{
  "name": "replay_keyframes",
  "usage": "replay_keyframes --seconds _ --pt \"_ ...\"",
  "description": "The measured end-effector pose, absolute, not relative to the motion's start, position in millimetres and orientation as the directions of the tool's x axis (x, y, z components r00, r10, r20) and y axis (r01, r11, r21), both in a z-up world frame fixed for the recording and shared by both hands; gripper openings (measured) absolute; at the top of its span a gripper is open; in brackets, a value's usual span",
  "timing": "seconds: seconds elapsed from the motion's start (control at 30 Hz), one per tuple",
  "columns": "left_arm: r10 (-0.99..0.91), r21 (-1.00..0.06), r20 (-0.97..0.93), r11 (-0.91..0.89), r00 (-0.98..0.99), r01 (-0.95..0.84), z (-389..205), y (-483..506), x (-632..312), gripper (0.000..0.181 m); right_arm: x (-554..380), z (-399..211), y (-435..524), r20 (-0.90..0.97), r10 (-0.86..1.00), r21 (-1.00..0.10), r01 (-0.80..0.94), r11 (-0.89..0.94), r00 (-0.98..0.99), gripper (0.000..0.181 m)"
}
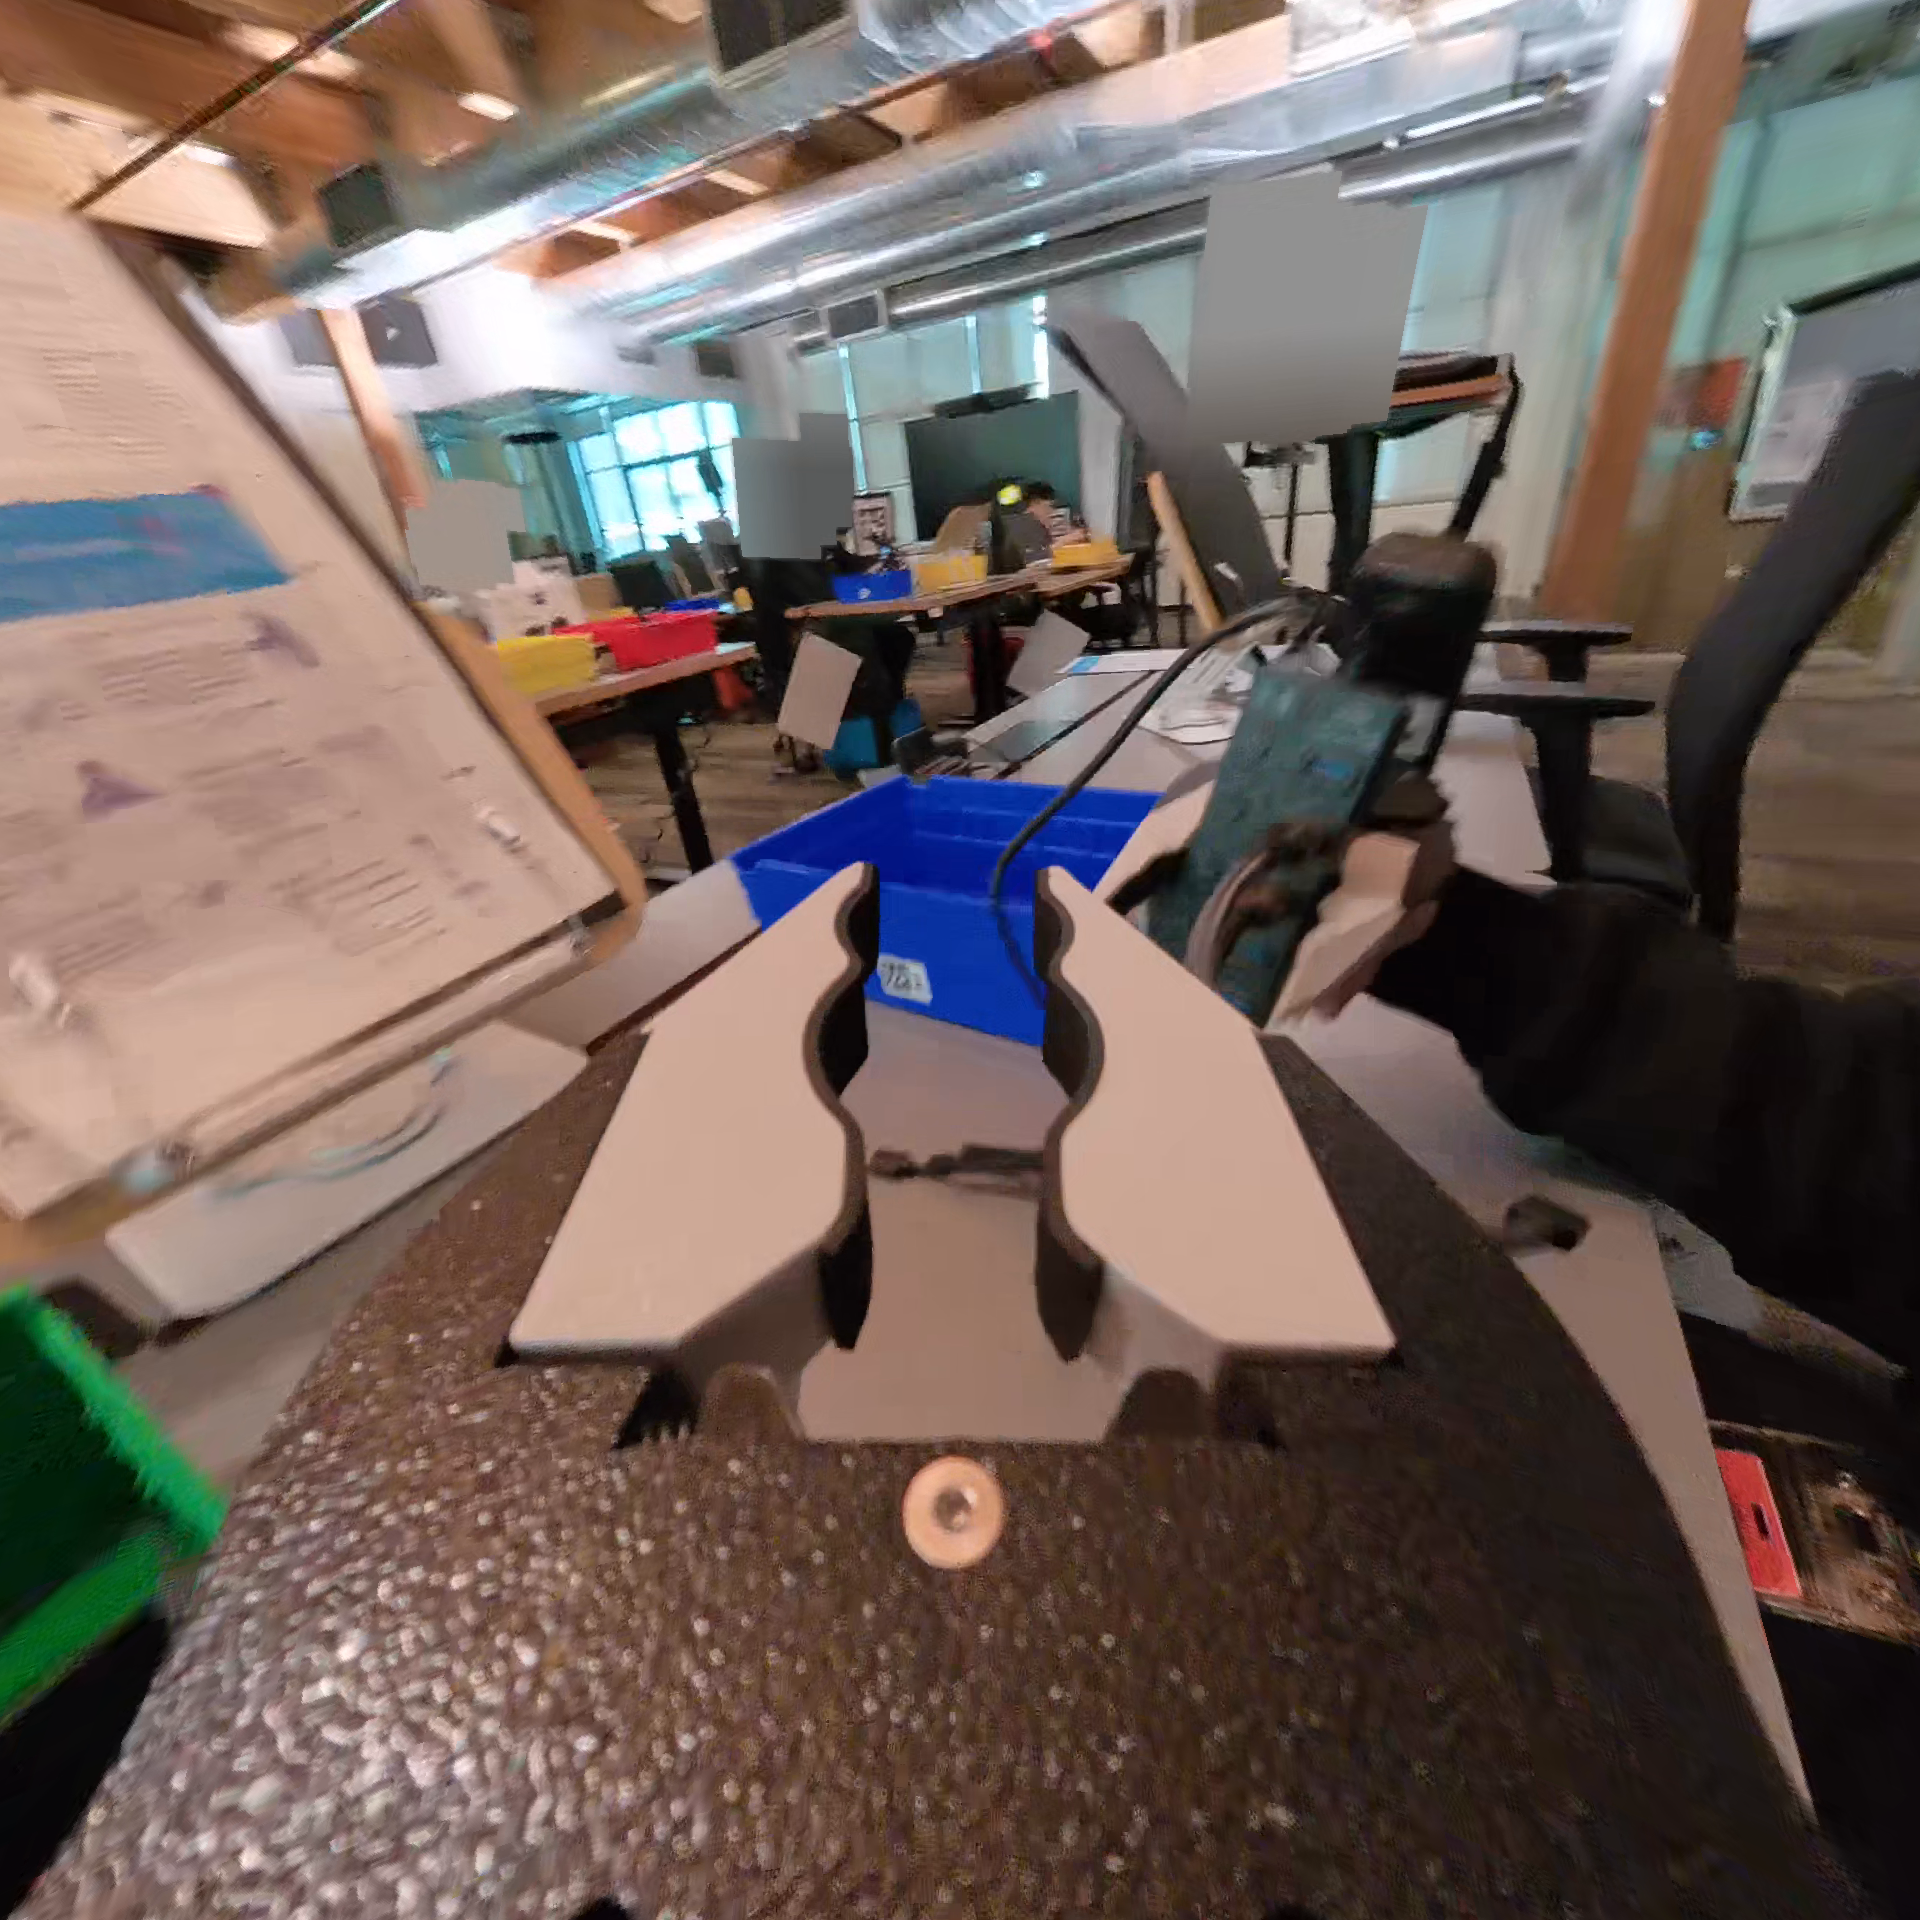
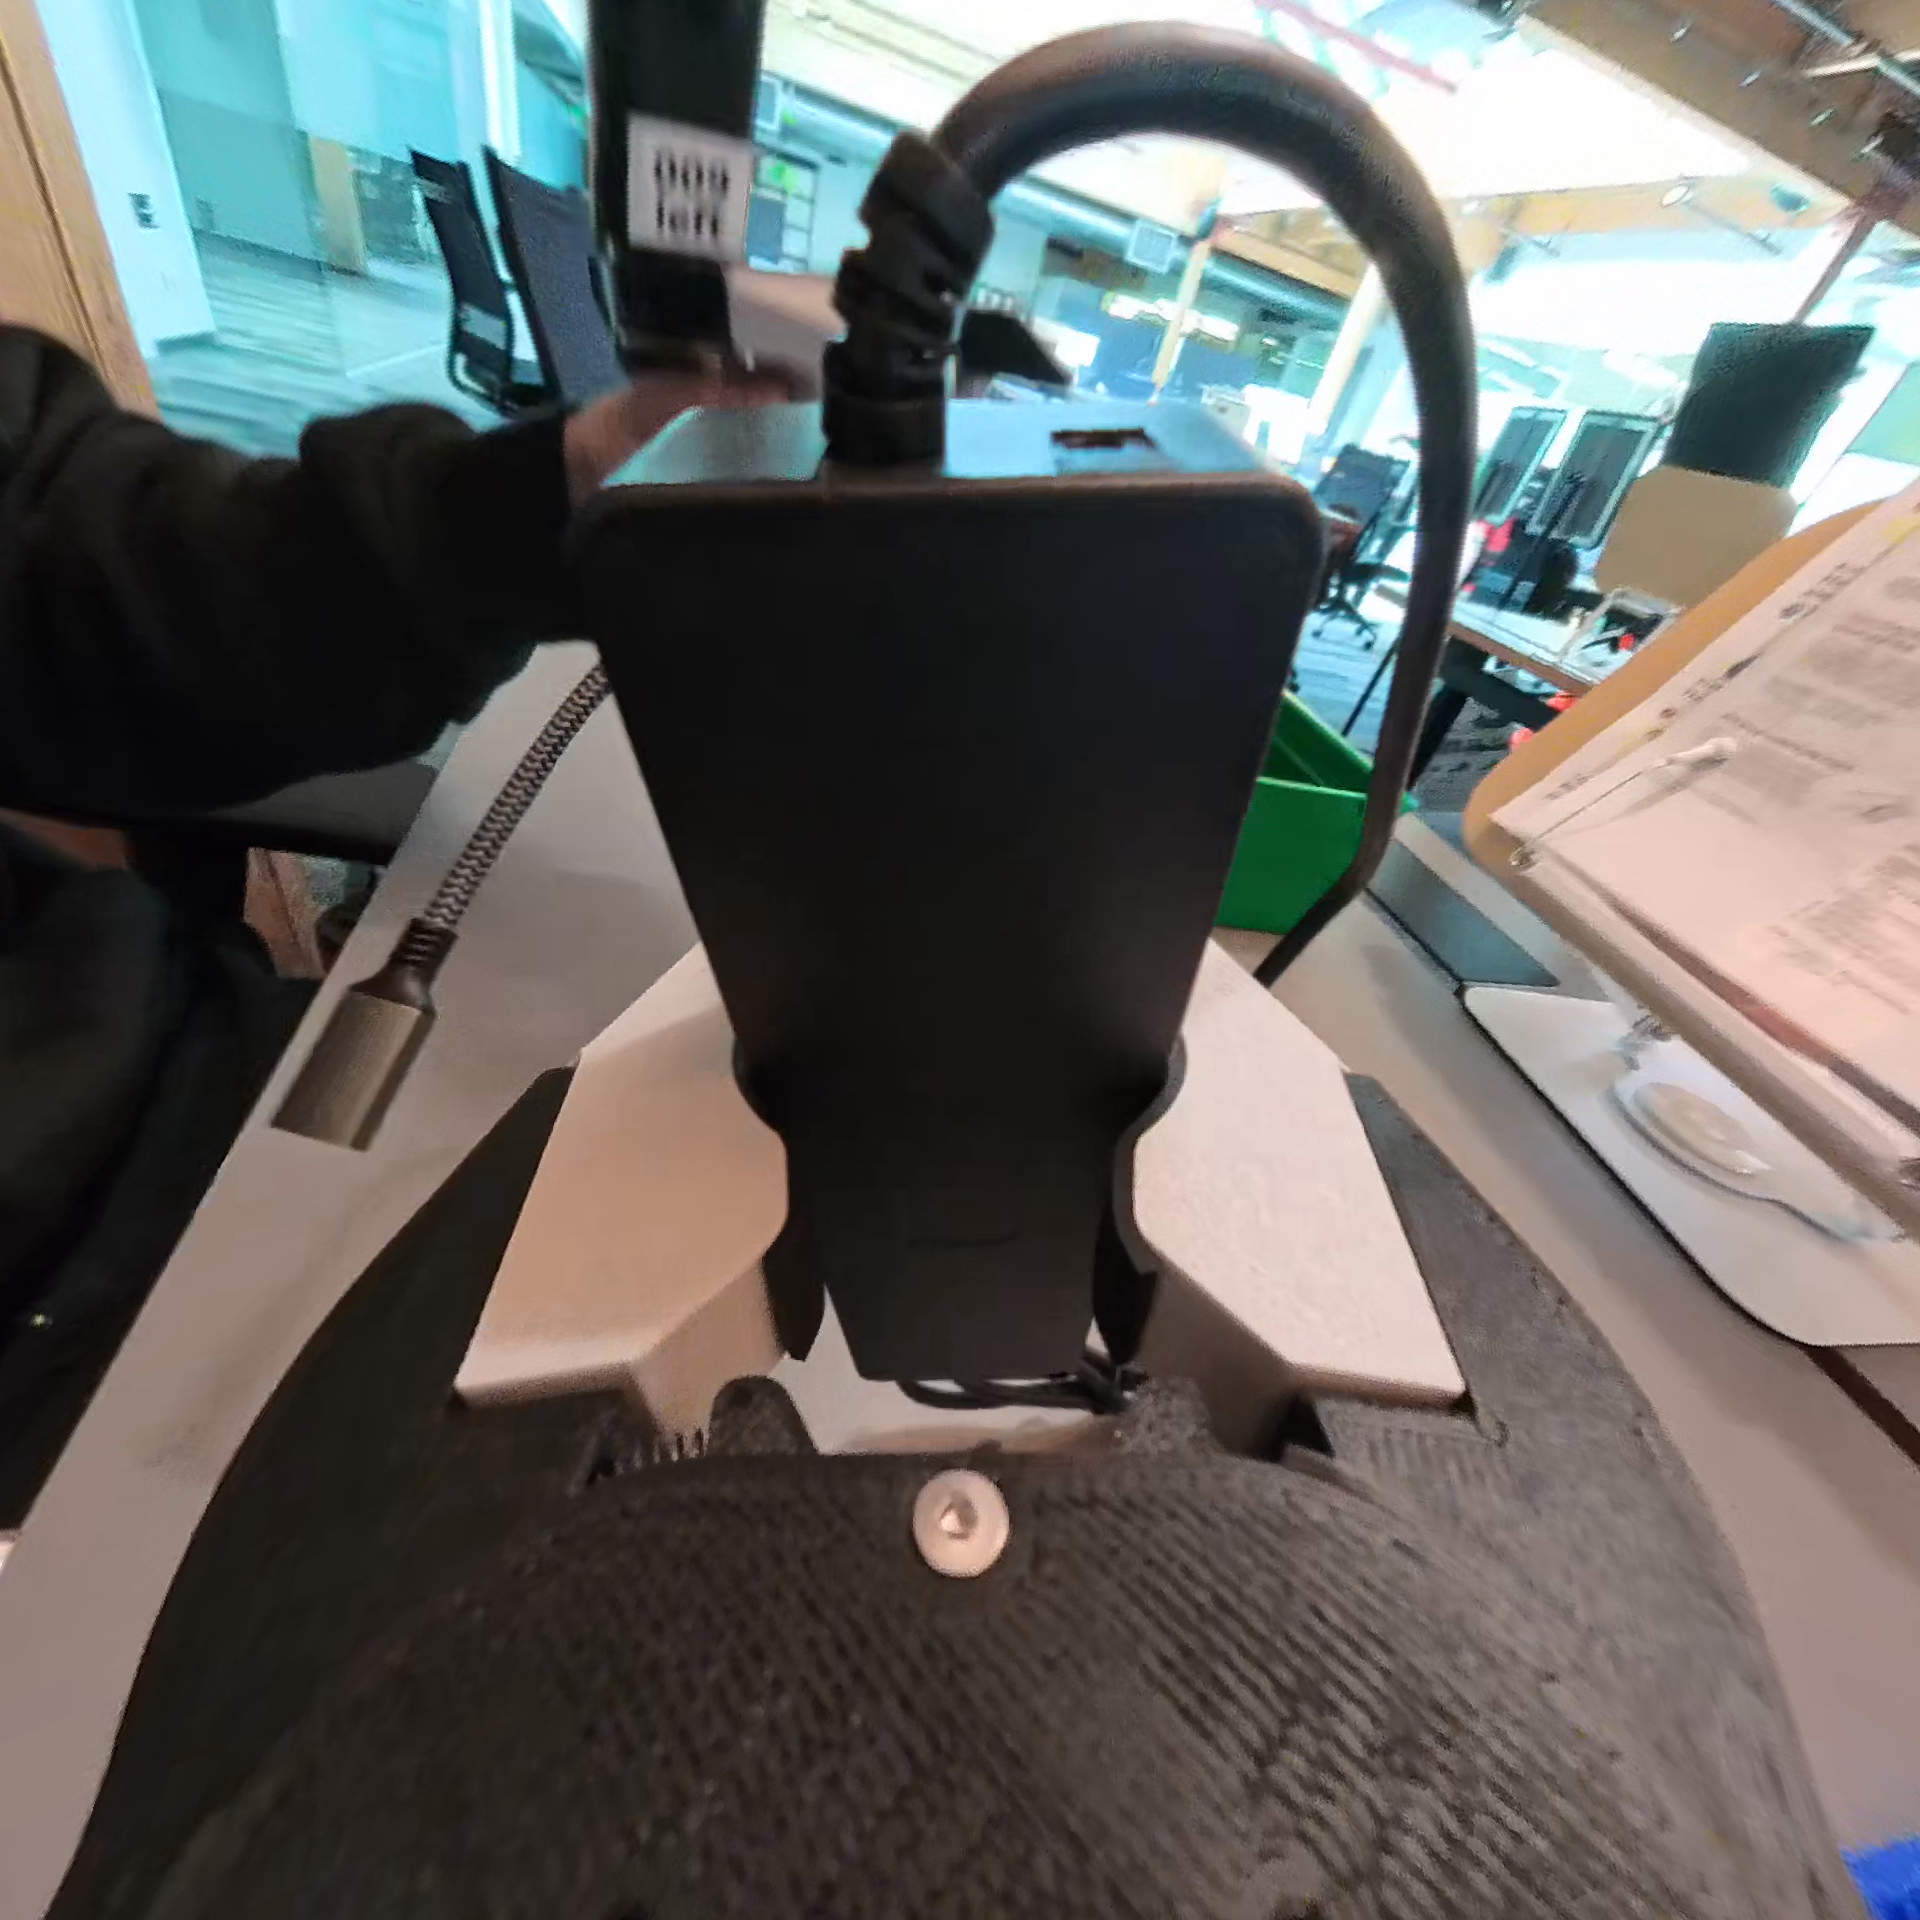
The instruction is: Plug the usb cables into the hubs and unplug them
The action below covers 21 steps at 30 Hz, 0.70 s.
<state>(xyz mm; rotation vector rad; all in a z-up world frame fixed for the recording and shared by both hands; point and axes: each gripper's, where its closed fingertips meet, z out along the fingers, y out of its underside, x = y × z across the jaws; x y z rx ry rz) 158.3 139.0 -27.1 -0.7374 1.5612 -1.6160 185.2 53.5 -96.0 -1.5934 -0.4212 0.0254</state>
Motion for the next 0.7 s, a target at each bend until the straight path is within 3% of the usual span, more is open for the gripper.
replay_keyframes --seconds 0.23,0.5,0.7 --pt "-0.83 -0.999 -0.016 0.033 -0.557 -0.02 -108.8 147.5 168.2 0.028 190.7 -34.5 36.1 0.307 0.248 -0.946 0.324 -0.031 0.919 0.061" --pt "-0.776 -0.999 -0.014 0.038 -0.631 -0.024 -135.7 126.0 183.1 0.027 248.5 54.2 -5.8 0.426 0.141 -0.878 0.446 -0.175 0.893 0.061" --pt "-0.749 -1.0 0.008 0.008 -0.663 -0.022 -143.3 123.7 183.0 0.025 334.1 75.1 -35.5 0.448 -0.007 -0.847 0.422 -0.323 0.894 0.061"
